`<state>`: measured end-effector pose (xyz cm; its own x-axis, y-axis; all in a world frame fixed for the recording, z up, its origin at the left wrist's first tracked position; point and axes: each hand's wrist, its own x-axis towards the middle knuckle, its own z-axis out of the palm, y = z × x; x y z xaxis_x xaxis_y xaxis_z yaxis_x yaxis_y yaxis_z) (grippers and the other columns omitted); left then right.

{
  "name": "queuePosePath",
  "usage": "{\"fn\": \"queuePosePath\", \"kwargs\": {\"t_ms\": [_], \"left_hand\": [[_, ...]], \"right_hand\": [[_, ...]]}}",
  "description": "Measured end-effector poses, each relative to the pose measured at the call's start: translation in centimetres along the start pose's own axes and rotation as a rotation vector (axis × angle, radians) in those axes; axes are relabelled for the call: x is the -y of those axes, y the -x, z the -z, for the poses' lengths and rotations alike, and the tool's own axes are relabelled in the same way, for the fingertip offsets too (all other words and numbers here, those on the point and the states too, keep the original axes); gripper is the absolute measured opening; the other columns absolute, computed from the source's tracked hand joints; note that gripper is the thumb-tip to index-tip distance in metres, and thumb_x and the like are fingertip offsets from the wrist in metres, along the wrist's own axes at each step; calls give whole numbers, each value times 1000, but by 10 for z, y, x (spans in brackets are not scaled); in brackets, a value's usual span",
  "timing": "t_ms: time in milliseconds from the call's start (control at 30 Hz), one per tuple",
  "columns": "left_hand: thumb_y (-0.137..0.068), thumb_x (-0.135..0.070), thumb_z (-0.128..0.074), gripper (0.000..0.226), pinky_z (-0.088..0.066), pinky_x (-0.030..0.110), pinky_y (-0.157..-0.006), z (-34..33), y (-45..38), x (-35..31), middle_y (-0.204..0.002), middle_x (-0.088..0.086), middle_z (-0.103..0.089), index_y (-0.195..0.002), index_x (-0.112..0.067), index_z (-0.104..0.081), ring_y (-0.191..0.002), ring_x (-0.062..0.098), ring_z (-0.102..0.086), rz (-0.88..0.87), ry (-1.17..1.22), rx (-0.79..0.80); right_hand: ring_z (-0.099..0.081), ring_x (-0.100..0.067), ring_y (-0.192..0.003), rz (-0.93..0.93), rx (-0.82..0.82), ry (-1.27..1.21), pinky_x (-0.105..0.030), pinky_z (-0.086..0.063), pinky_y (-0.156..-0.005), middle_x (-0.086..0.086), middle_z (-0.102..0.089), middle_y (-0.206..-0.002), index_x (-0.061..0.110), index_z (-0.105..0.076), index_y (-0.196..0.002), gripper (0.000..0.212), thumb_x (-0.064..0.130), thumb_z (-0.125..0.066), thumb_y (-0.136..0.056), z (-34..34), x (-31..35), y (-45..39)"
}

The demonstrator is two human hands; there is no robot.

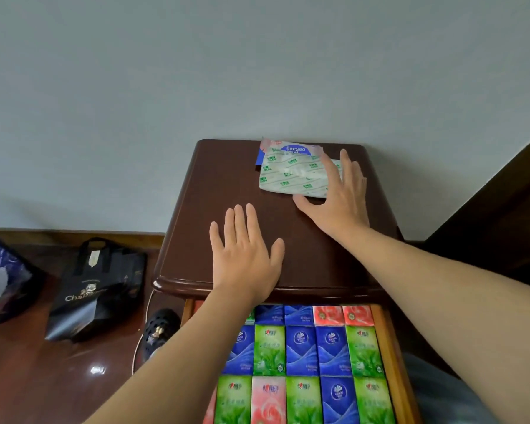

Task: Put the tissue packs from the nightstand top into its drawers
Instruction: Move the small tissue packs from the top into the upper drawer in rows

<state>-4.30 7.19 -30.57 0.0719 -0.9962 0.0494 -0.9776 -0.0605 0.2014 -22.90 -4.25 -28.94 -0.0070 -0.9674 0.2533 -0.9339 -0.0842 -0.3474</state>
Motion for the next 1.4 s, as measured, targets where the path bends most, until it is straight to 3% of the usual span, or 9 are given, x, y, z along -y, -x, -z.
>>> {"fn": "queuePosePath", "kwargs": {"t_ms": [133,500,567,667,800,967,1167,1333,1400], "left_hand": [[-100,-67,-13,90,7,48,-128,5,1,3,-174,10,8,-162,-8,14,-160,24,12,-14,60,48],[-101,-63,-34,93,15,31,-124,24,69,13,-173,1,12,-164,-13,13,-158,12,14,-48,484,155],[-98,-66,-44,98,11,31,-124,24,92,12,-173,-8,5,-164,-22,12,-158,9,9,-80,570,144],[-92,-65,-59,93,-14,24,-121,20,127,10,-168,-21,-17,-164,-40,-5,-156,3,-11,-117,751,116],[-93,-53,-69,55,-36,2,-96,14,168,7,-138,-41,-46,-140,-58,-42,-130,-17,-41,-48,928,65],[-97,-32,-69,20,-42,2,-84,1,196,4,-119,-18,-56,-111,-43,-60,-108,-10,-55,-47,827,118],[-104,-24,-58,30,-50,7,-74,-5,189,3,-135,-13,-46,-132,-34,-54,-100,-2,-60,64,755,215],[-104,-13,-50,57,-57,27,-87,-19,180,-1,-161,-2,-17,-158,-25,-35,-93,3,-62,47,710,332],[-102,-12,-51,62,-57,30,-93,-22,179,-3,-166,-4,-5,-159,-26,-31,-106,5,-61,26,674,356]], "right_hand": [[-18,-20,-159,58,166,64,-56,-7,-130,4,-31,-168,36,-35,-159,84,79,-43,-87,3,-1,-2],[-6,-14,-162,245,349,20,-45,-6,-132,12,-15,-173,37,-24,-165,90,83,-44,-90,57,-19,145],[-8,-16,-162,283,350,2,-42,-6,-132,12,-17,-172,35,-26,-164,79,64,-57,-97,65,-21,171],[-28,-16,-157,313,227,-52,-28,-13,-129,6,-38,-166,27,-44,-158,58,14,-58,-103,74,-21,208],[-49,-10,-143,253,176,-154,-18,-26,-121,10,-60,-148,24,-64,-144,53,-3,-56,-98,80,-23,249],[-35,-6,-151,204,260,-146,-13,-16,-123,10,-50,-156,23,-56,-151,58,-5,-48,-101,68,-33,275],[-7,-4,-159,223,367,-64,-16,-1,-123,8,-24,-171,21,-31,-164,54,16,-38,-110,44,-42,277],[9,-15,-161,177,380,32,-28,5,-126,2,-6,-175,15,-21,-166,64,32,-44,-109,28,-45,262],[11,-19,-161,186,421,90,-40,7,-128,2,-1,-176,18,-20,-167,72,28,-51,-103,28,-44,253]]}}
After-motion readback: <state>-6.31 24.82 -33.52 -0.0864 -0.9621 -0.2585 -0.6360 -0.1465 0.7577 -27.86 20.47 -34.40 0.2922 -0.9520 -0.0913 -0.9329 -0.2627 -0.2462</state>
